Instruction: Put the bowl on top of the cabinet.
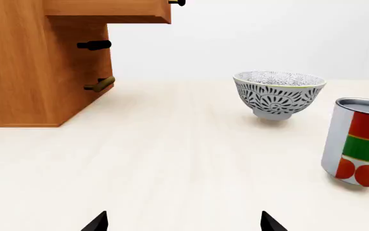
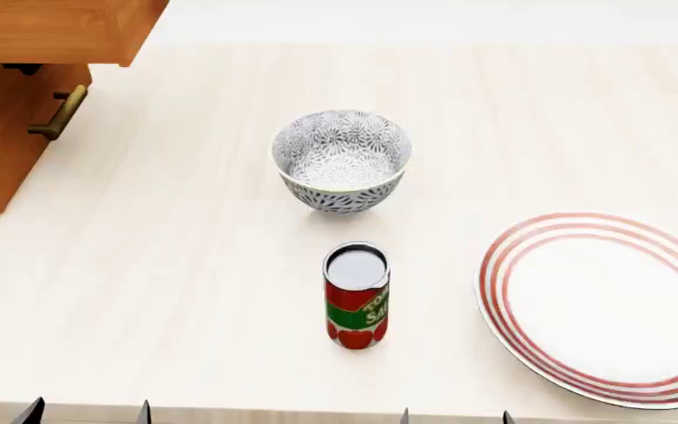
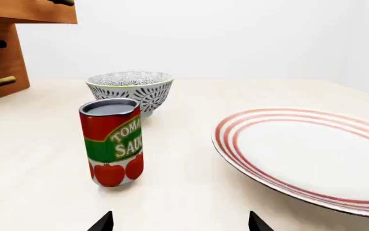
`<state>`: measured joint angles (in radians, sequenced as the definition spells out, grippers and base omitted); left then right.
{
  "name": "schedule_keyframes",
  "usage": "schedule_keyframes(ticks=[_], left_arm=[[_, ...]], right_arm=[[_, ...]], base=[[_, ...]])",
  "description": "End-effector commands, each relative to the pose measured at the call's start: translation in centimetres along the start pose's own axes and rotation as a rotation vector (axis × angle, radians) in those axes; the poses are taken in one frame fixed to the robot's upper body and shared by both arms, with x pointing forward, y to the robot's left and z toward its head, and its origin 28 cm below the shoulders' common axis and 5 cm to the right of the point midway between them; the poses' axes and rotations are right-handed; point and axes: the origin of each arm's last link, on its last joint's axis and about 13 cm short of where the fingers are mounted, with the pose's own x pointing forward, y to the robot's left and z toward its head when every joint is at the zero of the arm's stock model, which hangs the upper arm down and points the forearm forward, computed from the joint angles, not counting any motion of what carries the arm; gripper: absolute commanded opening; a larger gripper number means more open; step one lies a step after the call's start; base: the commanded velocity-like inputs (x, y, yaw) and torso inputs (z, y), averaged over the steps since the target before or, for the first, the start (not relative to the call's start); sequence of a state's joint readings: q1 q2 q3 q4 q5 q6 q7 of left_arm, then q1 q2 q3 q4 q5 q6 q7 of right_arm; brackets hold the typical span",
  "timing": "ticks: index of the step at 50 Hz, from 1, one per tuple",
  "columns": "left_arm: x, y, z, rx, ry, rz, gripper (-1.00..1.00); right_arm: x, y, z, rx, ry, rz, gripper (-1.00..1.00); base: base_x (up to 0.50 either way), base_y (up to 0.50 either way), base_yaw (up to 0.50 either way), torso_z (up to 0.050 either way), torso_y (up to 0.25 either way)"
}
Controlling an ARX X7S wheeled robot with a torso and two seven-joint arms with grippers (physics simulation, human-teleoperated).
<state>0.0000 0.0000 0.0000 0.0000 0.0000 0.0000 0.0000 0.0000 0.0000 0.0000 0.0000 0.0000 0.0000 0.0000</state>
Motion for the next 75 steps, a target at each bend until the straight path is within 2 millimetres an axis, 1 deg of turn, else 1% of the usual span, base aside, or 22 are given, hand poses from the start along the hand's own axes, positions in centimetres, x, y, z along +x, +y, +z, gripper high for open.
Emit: schedule_keyframes(ticks=[1,12,16,17,18,21,24,27,30,31,32,33,34,35,38,40,43,45,47,53,61,75], left_arm=[[-0.1,0.0,0.3,0.006,-0.005,0.002,1.00],[0.0,0.0,0.1,0.017,-0.005,0.005,1.00],[0.1,-0.1,-0.2,0.057,0.008,0.005,1.00],[-2.1,0.6,-2.7,0.118,0.066,0.009,1.00],[0.1,-0.1,-0.3,0.049,0.012,0.003,1.00],[-0.4,-0.2,-0.4,0.051,0.017,-0.001,1.00],[-0.6,-0.2,0.6,0.051,-0.004,0.001,1.00],[-1.0,-0.1,1.9,0.037,-0.038,0.009,1.00],[-1.5,-0.1,3.3,0.036,-0.075,0.014,1.00],[-1.7,-0.1,3.8,0.037,-0.097,0.013,1.00],[-1.7,-0.1,3.9,0.037,-0.097,0.013,1.00],[-2.0,-0.2,4.6,0.041,-0.120,0.018,1.00],[-2.2,-0.2,5.0,0.034,-0.129,0.016,1.00],[-2.4,-0.3,5.7,0.031,-0.151,0.017,1.00],[-2.9,-0.1,7.1,0.020,-0.186,0.024,1.00],[-3.2,0.0,7.8,0.016,-0.207,0.029,1.00],[-3.9,0.3,9.5,0.013,-0.262,0.045,1.00],[-4.1,0.5,10.1,0.010,-0.278,0.054,1.00],[-4.2,0.6,10.5,0.009,-0.288,0.061,1.00],[-4.5,0.7,11.2,0.008,-0.310,0.063,1.00],[-4.5,0.6,11.3,0.011,-0.311,0.056,1.00],[-4.6,0.3,11.2,0.015,-0.306,0.038,1.00]], right_arm=[[0.0,0.0,0.0,0.004,0.003,-0.003,1.00],[0.0,-0.2,0.0,0.023,0.008,-0.019,1.00],[0.0,-0.2,-0.1,0.025,0.009,-0.023,1.00],[-2.7,1.4,0.1,-0.199,0.080,0.029,1.00],[0.0,-0.2,0.0,-0.008,0.006,-0.021,1.00],[0.1,0.1,0.3,0.015,0.000,-0.014,1.00],[-0.2,0.3,1.0,0.008,-0.013,-0.005,1.00],[-0.6,0.3,2.4,0.017,-0.045,-0.002,1.00],[-0.6,0.2,4.2,0.027,-0.104,-0.004,1.00],[-0.6,0.2,5.2,0.022,-0.136,-0.011,1.00],[-0.7,0.2,5.2,0.022,-0.136,-0.011,1.00],[-0.8,0.2,6.7,0.026,-0.177,-0.009,1.00],[-0.9,0.2,7.3,0.021,-0.198,-0.013,1.00],[-1.2,0.2,8.6,0.018,-0.237,-0.015,1.00],[-1.8,0.2,10.8,0.012,-0.298,-0.015,1.00],[-2.1,0.1,11.7,0.017,-0.326,-0.015,1.00],[-2.9,0.0,13.8,0.018,-0.390,-0.022,1.00],[-3.2,-0.1,14.5,0.021,-0.408,-0.023,1.00],[-3.5,-0.2,15.0,0.014,-0.426,-0.030,1.00],[-3.6,-0.2,15.5,-0.031,-0.436,-0.059,1.00],[-3.8,-0.3,15.8,-0.020,-0.449,-0.061,1.00],[-4.0,-0.3,16.1,-0.019,-0.464,-0.039,1.00]], base=[[0.00,0.00,0.00,0.000,0.000],[0.00,0.00,0.00,0.000,0.000],[0.00,0.00,0.00,0.000,0.000],[0.00,0.00,0.00,0.000,0.000],[0.00,0.00,0.00,0.000,0.000],[0.00,0.00,0.00,0.000,0.000],[0.00,0.00,0.00,0.000,0.000],[0.00,0.00,0.00,0.000,0.000],[0.00,0.00,0.00,0.000,0.000],[0.00,0.00,0.00,0.000,0.000],[0.00,0.00,0.00,0.000,0.000],[0.00,0.00,0.00,0.000,0.000],[0.00,0.00,0.00,0.000,0.000],[0.00,0.00,0.00,0.000,0.000],[0.00,0.00,0.00,0.000,0.000],[0.00,0.00,0.00,0.000,0.000],[0.00,0.00,0.00,0.000,0.000],[0.00,0.00,0.00,0.000,0.000],[0.00,0.00,0.00,0.000,0.000],[0.00,0.00,0.00,0.000,0.000],[0.01,0.00,0.00,0.000,0.000],[0.48,0.00,0.00,0.000,0.000]])
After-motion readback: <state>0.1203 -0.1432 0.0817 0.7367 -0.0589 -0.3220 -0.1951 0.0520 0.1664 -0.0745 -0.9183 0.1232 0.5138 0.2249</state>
